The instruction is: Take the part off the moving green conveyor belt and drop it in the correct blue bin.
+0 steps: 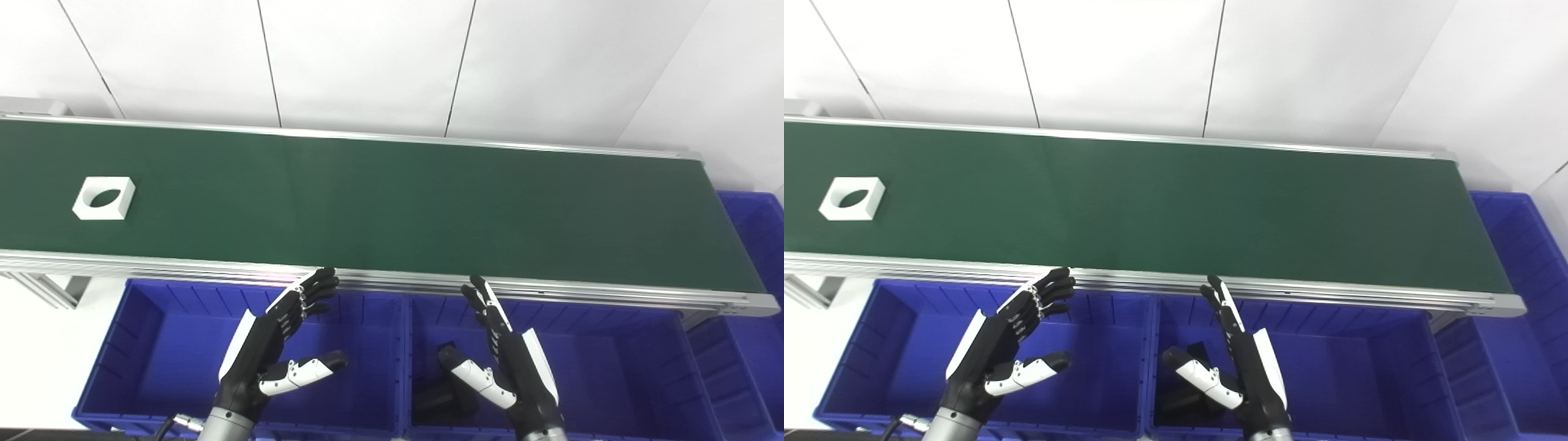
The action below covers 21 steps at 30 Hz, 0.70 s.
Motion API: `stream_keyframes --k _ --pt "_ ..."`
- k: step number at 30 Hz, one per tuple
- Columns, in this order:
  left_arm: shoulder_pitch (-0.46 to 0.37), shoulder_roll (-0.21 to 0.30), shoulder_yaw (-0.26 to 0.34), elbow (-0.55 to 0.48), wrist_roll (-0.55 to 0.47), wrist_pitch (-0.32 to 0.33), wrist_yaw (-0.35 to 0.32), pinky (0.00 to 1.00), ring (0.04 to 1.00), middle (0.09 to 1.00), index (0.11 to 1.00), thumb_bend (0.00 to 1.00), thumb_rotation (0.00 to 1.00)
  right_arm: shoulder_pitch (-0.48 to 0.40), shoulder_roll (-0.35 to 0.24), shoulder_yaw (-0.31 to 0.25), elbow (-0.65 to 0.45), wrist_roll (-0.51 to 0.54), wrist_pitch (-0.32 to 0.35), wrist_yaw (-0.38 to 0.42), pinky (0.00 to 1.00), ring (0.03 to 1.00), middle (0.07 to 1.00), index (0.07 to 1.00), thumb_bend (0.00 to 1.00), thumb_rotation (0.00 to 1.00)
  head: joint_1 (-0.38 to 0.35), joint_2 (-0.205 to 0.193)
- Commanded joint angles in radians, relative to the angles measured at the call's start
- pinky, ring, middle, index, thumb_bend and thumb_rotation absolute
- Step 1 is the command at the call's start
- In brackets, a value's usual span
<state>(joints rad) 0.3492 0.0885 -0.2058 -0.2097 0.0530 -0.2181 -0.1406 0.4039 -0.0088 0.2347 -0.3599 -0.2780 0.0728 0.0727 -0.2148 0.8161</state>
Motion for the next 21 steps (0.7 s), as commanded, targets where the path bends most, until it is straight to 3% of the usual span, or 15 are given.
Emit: stream_keyframes --k 1,12,21 --pt "-0.011 -0.004 0.000 -0.014 -0.005 -0.009 -0.003 0.78 0.829 0.840 0.839 0.75 0.46 -0.006 0.003 0.006 -0.044 -0.004 0.004 -0.001 0.96 0.963 0.942 0.992 0.78 0.69 0.002 0.001" --pt "-0.007 -0.009 0.003 -0.023 0.000 0.007 0.002 0.77 0.821 0.835 0.836 0.75 0.44 -0.006 0.017 0.009 -0.040 -0.025 -0.016 -0.025 0.94 0.937 0.914 0.965 0.77 0.61 0.004 0.005" --pt "-0.008 -0.006 0.006 -0.023 0.009 0.011 0.002 0.77 0.827 0.842 0.838 0.74 0.45 -0.017 0.007 0.022 -0.030 -0.075 -0.037 -0.036 0.92 0.924 0.933 0.955 0.83 0.52 0.002 0.004"
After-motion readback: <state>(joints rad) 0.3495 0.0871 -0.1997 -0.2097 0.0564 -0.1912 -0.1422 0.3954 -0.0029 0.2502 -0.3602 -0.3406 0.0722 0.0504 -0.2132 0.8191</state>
